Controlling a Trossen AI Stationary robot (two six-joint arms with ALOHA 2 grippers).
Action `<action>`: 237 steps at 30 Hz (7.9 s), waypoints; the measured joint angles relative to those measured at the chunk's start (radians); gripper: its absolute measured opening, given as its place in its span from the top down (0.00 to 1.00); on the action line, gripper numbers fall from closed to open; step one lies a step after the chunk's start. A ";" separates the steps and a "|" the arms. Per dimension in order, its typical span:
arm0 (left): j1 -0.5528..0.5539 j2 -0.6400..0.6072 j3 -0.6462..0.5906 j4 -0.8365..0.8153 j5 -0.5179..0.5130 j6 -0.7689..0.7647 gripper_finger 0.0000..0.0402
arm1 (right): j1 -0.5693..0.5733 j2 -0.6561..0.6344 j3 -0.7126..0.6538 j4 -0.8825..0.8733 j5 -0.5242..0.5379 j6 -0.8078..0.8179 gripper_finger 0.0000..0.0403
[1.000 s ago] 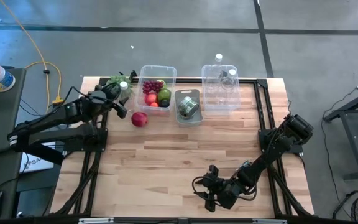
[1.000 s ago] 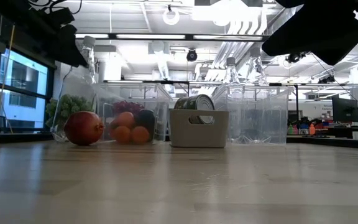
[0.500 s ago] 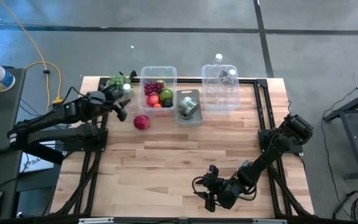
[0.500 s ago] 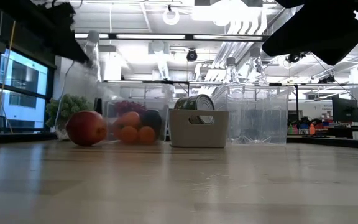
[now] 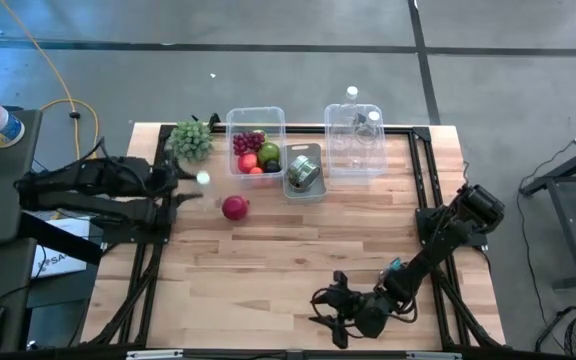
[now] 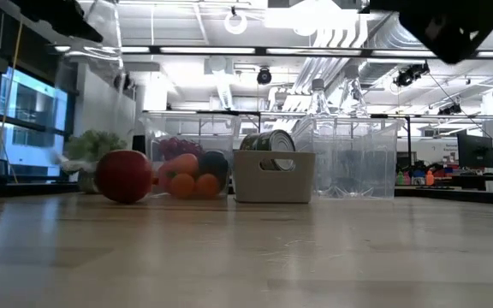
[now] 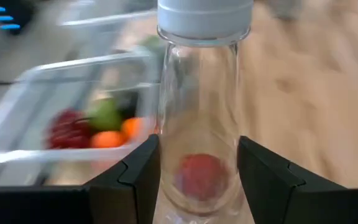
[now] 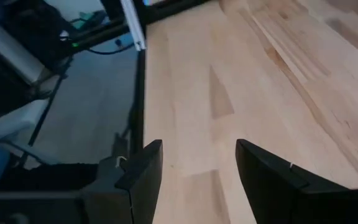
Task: Pick & Place Food Item
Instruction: Put the plastic bottle into the right transparent bin, then put the yellow blue tuna can into the gray bin
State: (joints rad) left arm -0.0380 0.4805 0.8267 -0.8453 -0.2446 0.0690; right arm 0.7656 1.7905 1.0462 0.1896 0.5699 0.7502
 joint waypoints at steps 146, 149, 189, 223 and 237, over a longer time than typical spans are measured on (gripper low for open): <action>-0.622 0.923 0.226 0.393 -0.300 -0.330 0.08 | -0.705 -0.359 0.097 0.248 0.817 -1.070 0.62; -0.623 0.923 0.226 0.392 -0.300 -0.331 0.08 | -0.745 -0.359 0.097 0.065 0.738 -0.865 0.60; -0.674 0.924 0.226 0.345 -0.240 -0.418 0.08 | -0.351 -0.360 0.098 -0.622 -0.280 -0.381 0.17; -0.629 0.924 0.227 0.360 -0.242 -0.429 0.08 | 0.069 -0.359 0.048 -1.369 -0.379 -0.021 0.17; -0.596 0.924 0.227 0.402 -0.251 -0.406 0.08 | 0.071 -0.359 -0.034 -1.346 -0.413 -0.048 0.17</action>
State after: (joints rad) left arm -0.6345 1.4044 1.0534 -0.4431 -0.4957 -0.3371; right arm 0.8368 1.4315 1.0119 -1.1559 0.1571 0.7021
